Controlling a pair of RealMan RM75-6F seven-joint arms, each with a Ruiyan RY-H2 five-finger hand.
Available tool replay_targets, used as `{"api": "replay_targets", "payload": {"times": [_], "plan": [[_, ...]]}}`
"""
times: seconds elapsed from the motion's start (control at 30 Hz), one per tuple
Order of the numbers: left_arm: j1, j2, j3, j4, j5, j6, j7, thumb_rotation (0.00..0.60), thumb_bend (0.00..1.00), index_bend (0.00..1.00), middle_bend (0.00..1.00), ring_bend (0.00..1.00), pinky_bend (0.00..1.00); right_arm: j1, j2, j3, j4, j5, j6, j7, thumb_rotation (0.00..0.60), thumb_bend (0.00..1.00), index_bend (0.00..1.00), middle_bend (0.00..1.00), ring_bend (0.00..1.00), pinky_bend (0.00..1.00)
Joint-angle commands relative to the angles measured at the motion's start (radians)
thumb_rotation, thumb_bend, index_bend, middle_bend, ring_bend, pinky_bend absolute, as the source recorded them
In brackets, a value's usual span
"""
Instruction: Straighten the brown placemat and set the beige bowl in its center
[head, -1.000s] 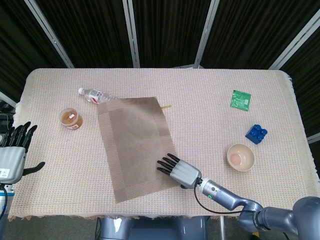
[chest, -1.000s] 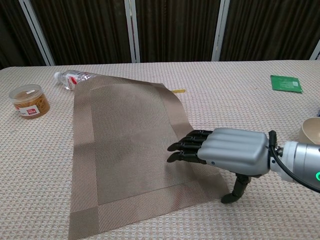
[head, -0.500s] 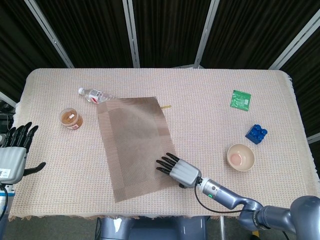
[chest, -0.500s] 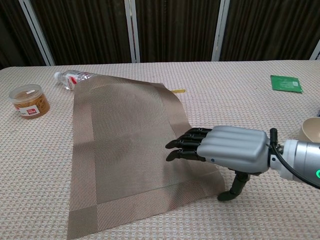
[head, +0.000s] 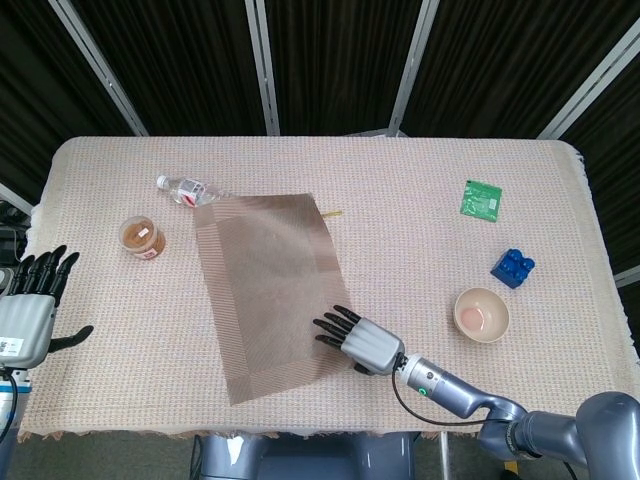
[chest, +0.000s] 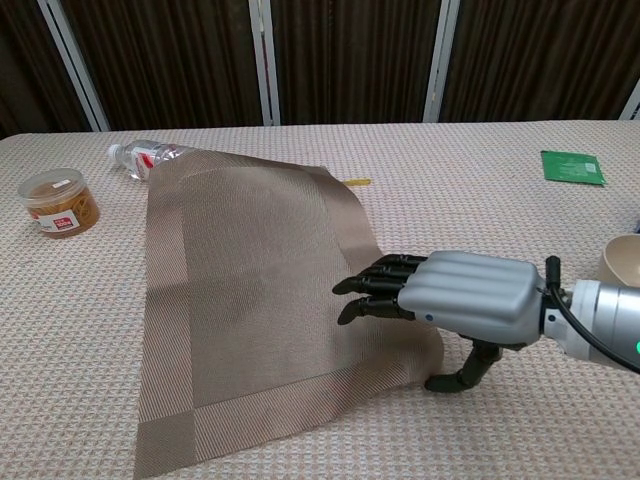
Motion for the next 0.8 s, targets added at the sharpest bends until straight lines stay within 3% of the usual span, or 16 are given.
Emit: {"api": "replay_targets", "payload": {"times": [0.03,0.3,0.53,0.8], "plan": [[0.000,0.000,0.000,0.000,0.000,0.000,0.000,0.600,0.14,0.00,0.00,0.00,0.00,0.000,0.002,0.001,0.000,0.001,0.006,0.006,0.600,0.22,0.16,0.00,0.00,0.00],[0.000,0.001,0.000,-0.001,0.002,-0.003,0.000,0.600,0.14,0.00,0.00,0.00,0.00,0.000,0.002,-0.001,0.004,0.001,0.016,0.010,0.600,0.28,0.20,0.00,0.00,0.00],[0.001,0.000,0.000,-0.002,0.003,-0.004,0.001,0.600,0.14,0.00,0.00,0.00,0.00,-0.002,-0.008,-0.006,0.013,-0.004,0.033,0.020,0.600,0.29,0.44,0.00,0.00,0.00],[0.002,-0.001,0.002,-0.003,0.006,-0.004,0.003,0.600,0.14,0.00,0.00,0.00,0.00,-0.007,-0.017,-0.016,0.033,-0.009,0.046,0.033,0.600,0.31,0.58,0.00,0.00,0.00]]}}
